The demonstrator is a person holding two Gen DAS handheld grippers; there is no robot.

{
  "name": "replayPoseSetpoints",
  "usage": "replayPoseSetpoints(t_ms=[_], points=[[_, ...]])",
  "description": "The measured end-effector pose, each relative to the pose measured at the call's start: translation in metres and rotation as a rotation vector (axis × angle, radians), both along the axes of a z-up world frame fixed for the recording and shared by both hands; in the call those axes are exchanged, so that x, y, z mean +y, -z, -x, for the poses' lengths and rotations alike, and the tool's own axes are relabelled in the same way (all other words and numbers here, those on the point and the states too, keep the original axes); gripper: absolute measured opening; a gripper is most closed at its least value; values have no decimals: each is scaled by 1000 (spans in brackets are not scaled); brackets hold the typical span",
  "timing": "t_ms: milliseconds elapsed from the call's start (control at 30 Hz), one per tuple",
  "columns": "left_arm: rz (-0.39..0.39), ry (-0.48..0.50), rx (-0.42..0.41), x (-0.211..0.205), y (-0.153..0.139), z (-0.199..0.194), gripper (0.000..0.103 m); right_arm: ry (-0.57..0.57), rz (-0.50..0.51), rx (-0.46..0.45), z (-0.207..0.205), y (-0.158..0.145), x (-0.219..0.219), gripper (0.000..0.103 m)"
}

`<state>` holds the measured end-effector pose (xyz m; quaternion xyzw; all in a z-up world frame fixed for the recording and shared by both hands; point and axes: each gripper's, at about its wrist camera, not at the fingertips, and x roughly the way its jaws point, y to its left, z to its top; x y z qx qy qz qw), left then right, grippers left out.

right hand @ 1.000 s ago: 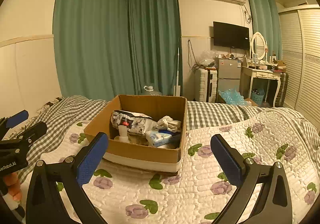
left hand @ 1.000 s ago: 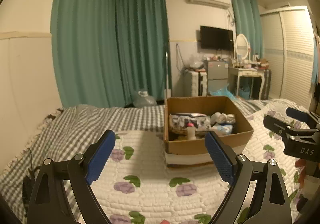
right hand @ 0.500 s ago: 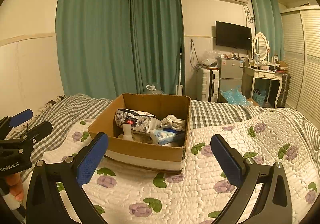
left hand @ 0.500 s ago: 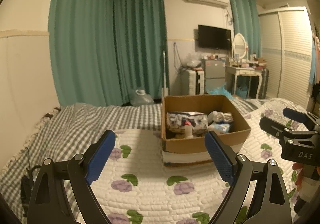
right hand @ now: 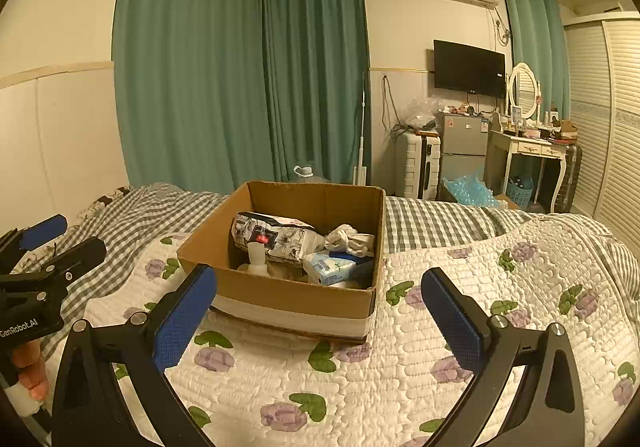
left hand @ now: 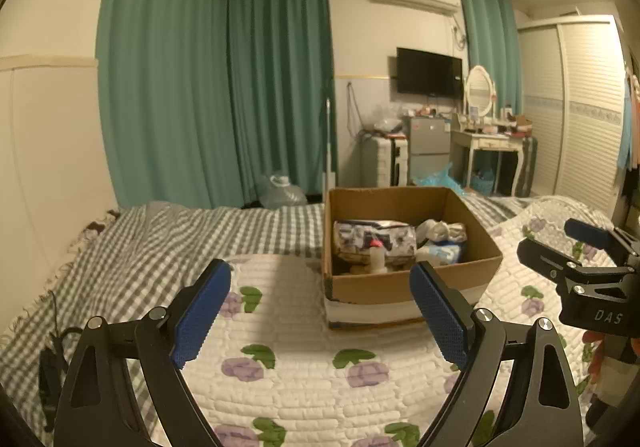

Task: Organize soft objects

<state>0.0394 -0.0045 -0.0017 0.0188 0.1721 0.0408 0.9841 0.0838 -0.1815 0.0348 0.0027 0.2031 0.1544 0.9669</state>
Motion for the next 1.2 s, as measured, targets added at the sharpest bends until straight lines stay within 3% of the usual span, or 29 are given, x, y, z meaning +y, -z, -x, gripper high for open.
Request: replayPoseSetpoints(t_ms=[1200], points=[[-8, 2, 6, -2, 6, 4, 92, -14, 7, 7, 1, 8, 5, 103]])
